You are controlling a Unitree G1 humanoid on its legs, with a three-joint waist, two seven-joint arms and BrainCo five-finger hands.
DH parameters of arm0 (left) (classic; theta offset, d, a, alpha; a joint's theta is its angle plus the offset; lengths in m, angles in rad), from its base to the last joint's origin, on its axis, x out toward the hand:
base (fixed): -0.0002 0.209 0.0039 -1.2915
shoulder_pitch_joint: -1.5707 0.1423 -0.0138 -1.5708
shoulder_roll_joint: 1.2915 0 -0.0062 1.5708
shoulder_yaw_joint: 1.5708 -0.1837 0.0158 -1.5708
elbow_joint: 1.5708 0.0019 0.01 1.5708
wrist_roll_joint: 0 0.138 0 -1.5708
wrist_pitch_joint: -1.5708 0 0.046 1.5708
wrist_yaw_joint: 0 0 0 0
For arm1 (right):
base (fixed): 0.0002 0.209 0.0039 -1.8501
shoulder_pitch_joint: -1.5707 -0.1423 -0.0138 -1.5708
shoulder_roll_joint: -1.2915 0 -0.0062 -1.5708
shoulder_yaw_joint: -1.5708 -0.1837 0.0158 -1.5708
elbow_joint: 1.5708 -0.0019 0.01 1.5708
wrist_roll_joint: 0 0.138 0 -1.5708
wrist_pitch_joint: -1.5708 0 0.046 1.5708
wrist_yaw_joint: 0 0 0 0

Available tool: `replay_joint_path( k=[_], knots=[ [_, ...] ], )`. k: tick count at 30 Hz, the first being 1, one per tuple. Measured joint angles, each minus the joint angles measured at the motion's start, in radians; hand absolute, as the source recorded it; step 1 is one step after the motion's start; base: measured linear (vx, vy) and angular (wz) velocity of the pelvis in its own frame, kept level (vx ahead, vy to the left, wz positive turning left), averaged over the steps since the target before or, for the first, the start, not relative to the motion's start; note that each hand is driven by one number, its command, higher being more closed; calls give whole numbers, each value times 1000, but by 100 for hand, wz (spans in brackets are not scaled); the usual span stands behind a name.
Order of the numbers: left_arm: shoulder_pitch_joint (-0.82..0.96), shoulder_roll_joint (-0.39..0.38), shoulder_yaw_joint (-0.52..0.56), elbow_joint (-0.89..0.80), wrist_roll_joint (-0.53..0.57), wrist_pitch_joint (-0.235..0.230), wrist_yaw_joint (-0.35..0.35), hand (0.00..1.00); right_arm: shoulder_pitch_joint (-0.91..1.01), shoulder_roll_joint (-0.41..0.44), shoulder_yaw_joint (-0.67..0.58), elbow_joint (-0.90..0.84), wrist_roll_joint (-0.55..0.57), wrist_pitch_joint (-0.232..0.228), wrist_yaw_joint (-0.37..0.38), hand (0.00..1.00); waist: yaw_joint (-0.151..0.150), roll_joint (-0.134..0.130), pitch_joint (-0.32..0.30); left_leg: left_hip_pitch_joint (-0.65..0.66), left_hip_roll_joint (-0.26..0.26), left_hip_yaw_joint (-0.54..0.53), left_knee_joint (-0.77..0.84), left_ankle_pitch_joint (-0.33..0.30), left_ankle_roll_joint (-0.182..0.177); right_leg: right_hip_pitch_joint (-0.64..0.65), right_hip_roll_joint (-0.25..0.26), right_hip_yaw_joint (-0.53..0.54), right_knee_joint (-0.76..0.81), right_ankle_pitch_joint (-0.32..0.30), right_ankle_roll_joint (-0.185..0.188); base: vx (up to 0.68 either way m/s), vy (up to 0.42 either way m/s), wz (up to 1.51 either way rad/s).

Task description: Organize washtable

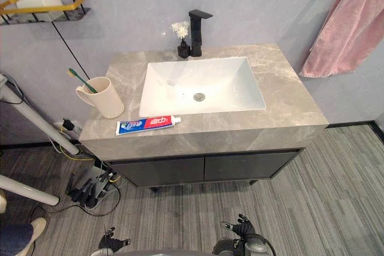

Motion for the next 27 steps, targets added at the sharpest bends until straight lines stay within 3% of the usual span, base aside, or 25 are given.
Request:
replay_joint_path(
  k=[2, 5, 7, 8, 9, 11, 13, 15, 17, 18, 21, 23, 27],
  knots=[
    [2, -4, 23, -1, -43, -3, -1, 0, -5, -7, -9, 24, 0, 1, -4, 0, 9, 0, 1, -55, 21, -40, 106, 8, -8, 41, 0, 14, -94, 36, 5, -24, 101, -20],
    [1, -1, 34, -1, -54, -4, -1, 0, -4, -14, -23, 29, -2, 7, -14, 0, 16, 1, 1, -109, 96, -55, 130, 3, -1, 67, 1, 11, -150, 62, 38, 5, 123, -5],
    [1, 3, 38, 2, -59, -4, 0, 0, -5, -20, -29, 40, -13, 9, -16, 0, 17, 2, 3, -135, 134, -132, 105, 4, -1, 83, -4, 11, -160, 72, 62, 72, 266, -1],
    [1, 2, 42, 7, -60, -2, 1, 0, -5, -34, -30, 54, -24, 10, -18, 0, 18, 4, 3, -128, 129, -204, 64, -12, -35, 96, -13, 12, -162, 83, 86, 153, 484, -6],
    [7, -5, 41, 8, -60, 0, 2, 0, -3, -43, -37, 63, -33, 15, -19, 0, 18, 25, 2, -93, 107, -236, 30, -72, -66, 110, -22, 15, -167, 93, 108, 203, 566, 19],
    [-2, 30, 20, 6, -59, 0, 3, 0, 1, -35, -49, 68, -36, 20, -19, 0, 2, -26, 14, -96, 46, -251, 57, -102, -46, 138, -63, 1, -197, 111, 130, 137, 397, 34],
    [-3, 52, 1, 8, -49, 3, 3, 0, 15, -28, -64, 92, -41, 27, -16, 0, -3, -50, 10, -116, -12, -252, 106, -116, -21, 149, -118, 2, -182, 120, 137, 64, 311, 30],
    [-3, 51, -48, 8, -40, 3, 2, 0, 24, -42, -85, 91, -40, 31, -13, 0, -6, -30, 17, -114, -36, -239, 126, -143, 17, 115, -159, 13, -91, 120, 136, 37, 316, 8],
    [2, 52, -86, 8, -37, 3, 0, 0, 23, -54, -84, 82, -37, 31, -14, 0, -2, -12, 19, -100, -46, -206, 87, -163, 38, 54, -178, 28, -8, 121, 110, -27, 243, -24],
    [6, 58, -105, 8, -37, 3, 0, 0, 24, -53, -79, 67, -30, 30, -15, 0, -3, -12, 20, -79, -57, -195, 50, -157, 47, 23, -183, 35, 17, 119, 72, 28, 191, -31],
    [19, 71, -145, 8, -38, 3, -1, 0, 30, -54, -36, 56, -29, 27, -35, 0, -5, -12, 19, -67, -65, -185, 14, -143, 43, 35, -124, 31, -45, 72, 84, 29, 52, -28],
    [16, 75, -147, 8, -37, 2, -3, 0, 40, -49, -43, 56, -3, 28, -41, 0, -11, -26, 11, -66, -77, -199, -19, -119, 36, 59, -121, 28, -110, 74, 87, 6, -27, 9],
    [16, 72, -131, 31, -39, -1, -25, 0, 65, -41, -95, 63, 49, 28, -60, 0, -8, -26, 3, -24, -72, -223, -126, -52, 10, 97, -107, -10, -162, 86, 105, 39, -122, 24]
  ],
)
